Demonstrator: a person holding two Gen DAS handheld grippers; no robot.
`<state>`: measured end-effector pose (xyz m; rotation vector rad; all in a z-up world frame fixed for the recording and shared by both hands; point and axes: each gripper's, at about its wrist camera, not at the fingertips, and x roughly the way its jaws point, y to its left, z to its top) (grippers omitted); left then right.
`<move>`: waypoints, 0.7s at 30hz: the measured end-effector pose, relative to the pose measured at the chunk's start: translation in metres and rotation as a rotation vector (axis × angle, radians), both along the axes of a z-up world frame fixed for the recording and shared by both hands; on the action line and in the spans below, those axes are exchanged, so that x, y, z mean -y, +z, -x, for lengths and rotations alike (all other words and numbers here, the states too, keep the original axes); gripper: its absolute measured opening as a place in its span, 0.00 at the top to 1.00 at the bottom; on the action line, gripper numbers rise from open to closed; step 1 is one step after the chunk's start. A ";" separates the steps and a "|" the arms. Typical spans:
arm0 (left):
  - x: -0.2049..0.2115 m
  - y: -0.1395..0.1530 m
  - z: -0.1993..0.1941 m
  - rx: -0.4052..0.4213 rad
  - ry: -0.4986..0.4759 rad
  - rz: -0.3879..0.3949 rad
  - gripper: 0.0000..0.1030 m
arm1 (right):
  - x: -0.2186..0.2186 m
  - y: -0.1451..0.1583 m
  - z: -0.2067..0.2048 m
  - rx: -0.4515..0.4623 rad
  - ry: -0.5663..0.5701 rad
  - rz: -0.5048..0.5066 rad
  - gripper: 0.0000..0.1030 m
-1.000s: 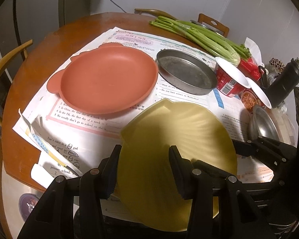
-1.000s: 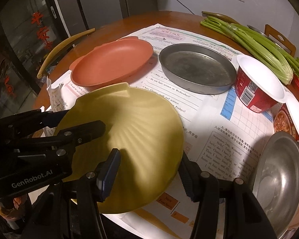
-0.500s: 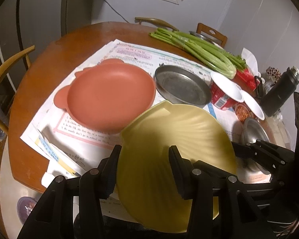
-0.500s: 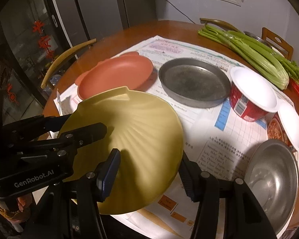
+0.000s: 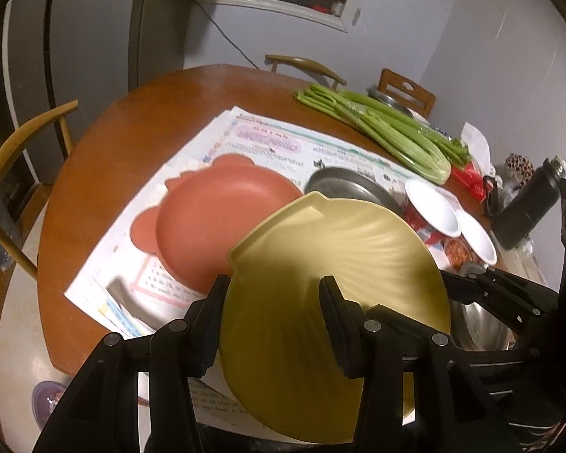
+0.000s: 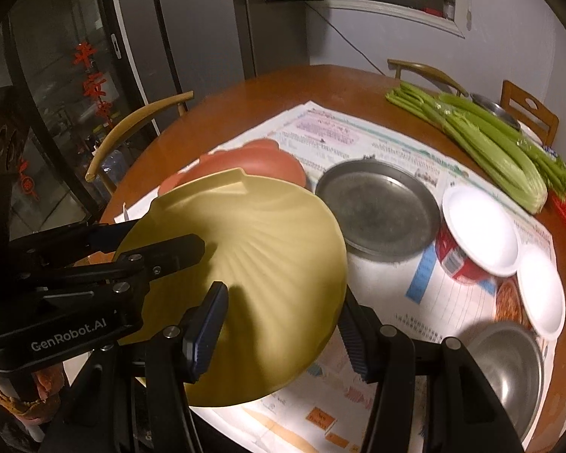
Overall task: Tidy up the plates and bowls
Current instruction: 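Carry the yellow plate with the left gripper toward the orange plate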
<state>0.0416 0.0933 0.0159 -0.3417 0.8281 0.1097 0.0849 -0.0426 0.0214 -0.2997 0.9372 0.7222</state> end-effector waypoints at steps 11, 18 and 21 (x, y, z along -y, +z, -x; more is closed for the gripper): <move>-0.030 0.016 -0.010 0.029 0.048 -0.010 0.53 | -0.035 0.018 -0.015 0.036 0.051 0.007 0.44; -0.052 0.034 -0.020 0.063 0.077 -0.030 0.53 | -0.060 0.034 -0.026 0.073 0.077 0.006 0.44; -0.060 0.038 -0.024 0.075 0.087 -0.036 0.52 | -0.070 0.039 -0.032 0.088 0.080 0.007 0.44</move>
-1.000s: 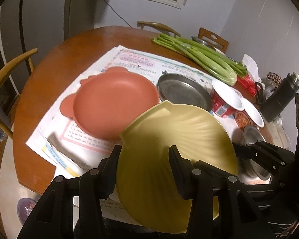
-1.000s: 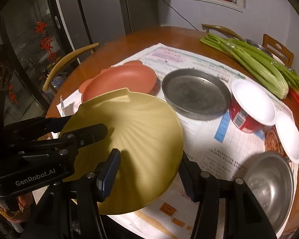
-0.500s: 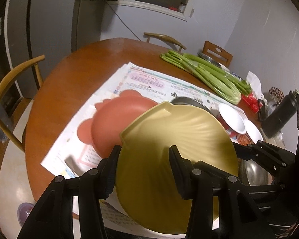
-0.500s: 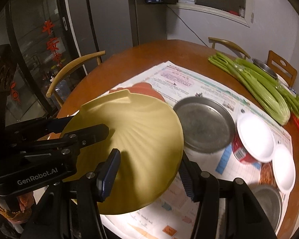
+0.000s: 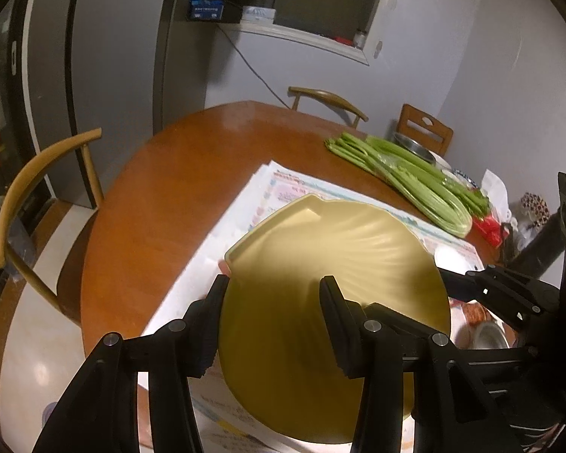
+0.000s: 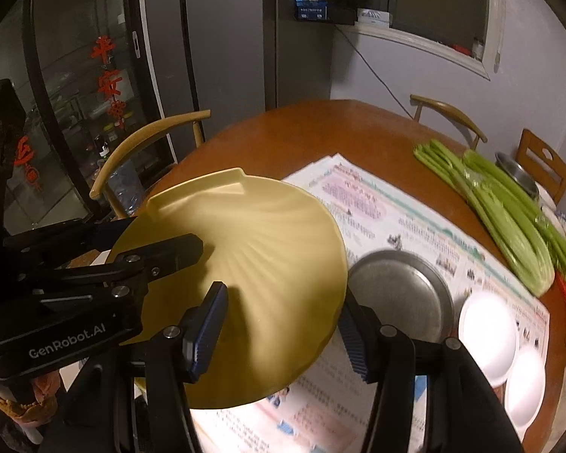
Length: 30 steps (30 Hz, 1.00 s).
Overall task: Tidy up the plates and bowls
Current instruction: 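Carry the yellow plate with the left gripper toward the orange plate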
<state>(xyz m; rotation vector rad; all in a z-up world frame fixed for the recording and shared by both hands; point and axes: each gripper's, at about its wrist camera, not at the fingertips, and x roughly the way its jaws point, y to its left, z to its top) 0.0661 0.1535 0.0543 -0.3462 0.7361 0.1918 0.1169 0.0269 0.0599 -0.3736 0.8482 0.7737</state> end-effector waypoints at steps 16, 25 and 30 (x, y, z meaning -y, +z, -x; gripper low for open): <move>-0.014 -0.039 -0.024 -0.070 0.006 0.026 0.52 | -0.019 -0.037 -0.031 -0.057 -0.021 0.010 0.44; -0.019 -0.062 -0.033 -0.098 0.022 0.044 0.53 | -0.027 -0.060 -0.039 -0.084 -0.029 0.038 0.44; -0.021 -0.069 -0.036 -0.103 0.027 0.054 0.53 | -0.030 -0.069 -0.042 -0.087 -0.029 0.050 0.44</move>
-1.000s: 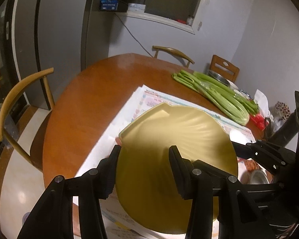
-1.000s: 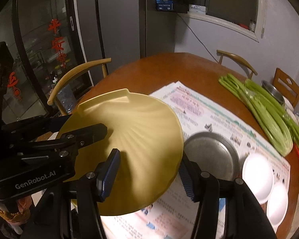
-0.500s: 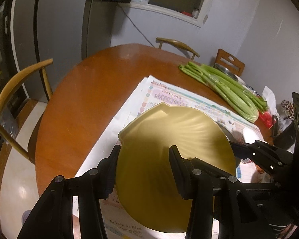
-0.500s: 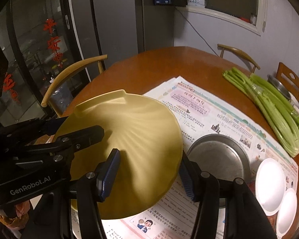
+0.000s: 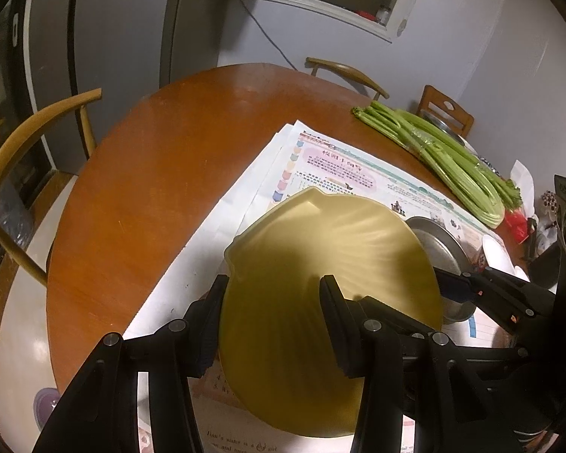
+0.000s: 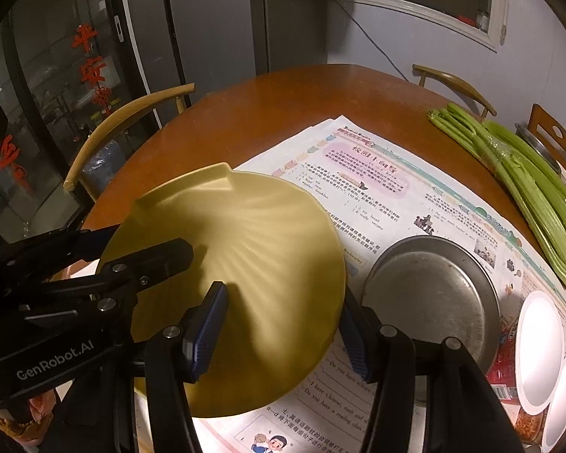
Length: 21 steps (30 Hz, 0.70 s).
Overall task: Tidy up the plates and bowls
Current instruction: 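Carry the yellow plate with the left gripper toward the orange plate, then lower the yellow plate over the orange plate with the left gripper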
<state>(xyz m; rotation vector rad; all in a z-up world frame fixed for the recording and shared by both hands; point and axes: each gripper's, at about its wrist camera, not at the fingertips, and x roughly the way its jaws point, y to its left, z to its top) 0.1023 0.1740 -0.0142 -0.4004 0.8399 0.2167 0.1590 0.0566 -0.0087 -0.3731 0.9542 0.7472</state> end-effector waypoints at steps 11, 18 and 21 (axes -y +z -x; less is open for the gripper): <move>-0.002 -0.005 -0.006 -0.002 0.002 -0.028 0.53 | -0.007 -0.010 -0.004 0.014 -0.004 0.019 0.44; -0.002 -0.006 -0.007 -0.002 0.006 -0.052 0.52 | -0.008 -0.012 -0.006 0.023 -0.013 0.028 0.44; -0.002 -0.006 -0.005 0.000 0.008 -0.057 0.52 | -0.009 -0.013 -0.005 0.026 -0.013 0.034 0.44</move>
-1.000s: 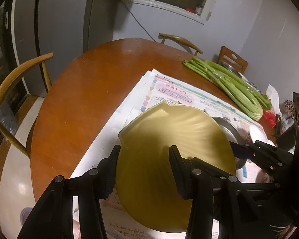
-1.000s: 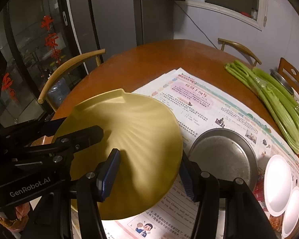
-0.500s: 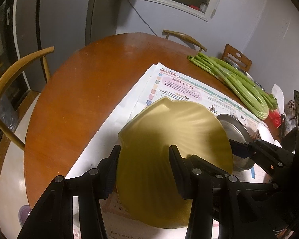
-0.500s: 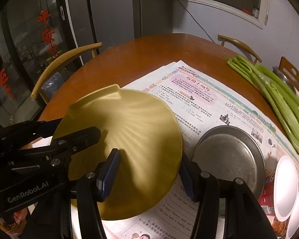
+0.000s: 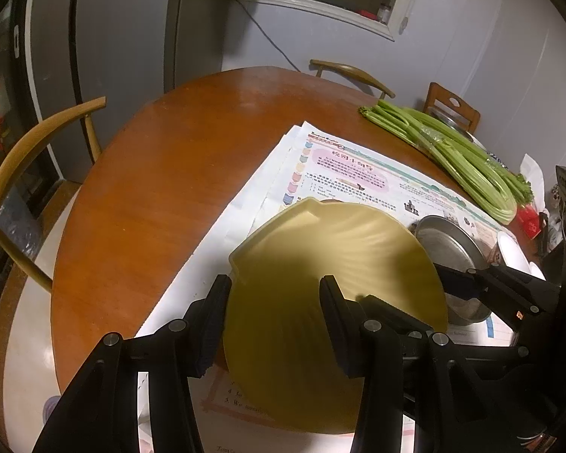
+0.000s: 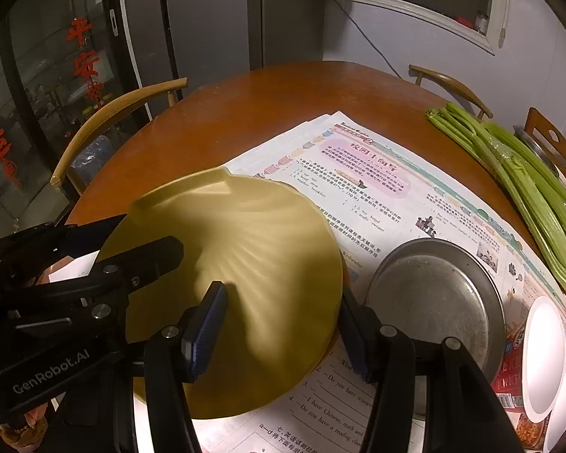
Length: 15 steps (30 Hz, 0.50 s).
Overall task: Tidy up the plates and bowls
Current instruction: 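Lower the yellow plate over the orange plate with the left gripper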
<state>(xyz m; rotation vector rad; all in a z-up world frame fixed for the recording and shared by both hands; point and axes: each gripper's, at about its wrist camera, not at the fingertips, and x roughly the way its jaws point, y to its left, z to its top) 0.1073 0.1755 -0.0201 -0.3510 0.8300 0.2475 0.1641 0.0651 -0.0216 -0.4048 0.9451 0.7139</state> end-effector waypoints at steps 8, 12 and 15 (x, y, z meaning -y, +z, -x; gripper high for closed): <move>0.002 0.001 0.004 0.003 0.008 -0.020 0.52 | 0.003 0.001 0.001 0.001 -0.004 0.003 0.45; 0.001 0.001 0.007 0.002 0.009 -0.016 0.52 | 0.005 0.001 0.002 0.006 -0.005 0.008 0.45; 0.001 0.000 0.008 -0.004 0.012 -0.020 0.52 | 0.005 0.002 0.004 0.023 -0.010 0.019 0.45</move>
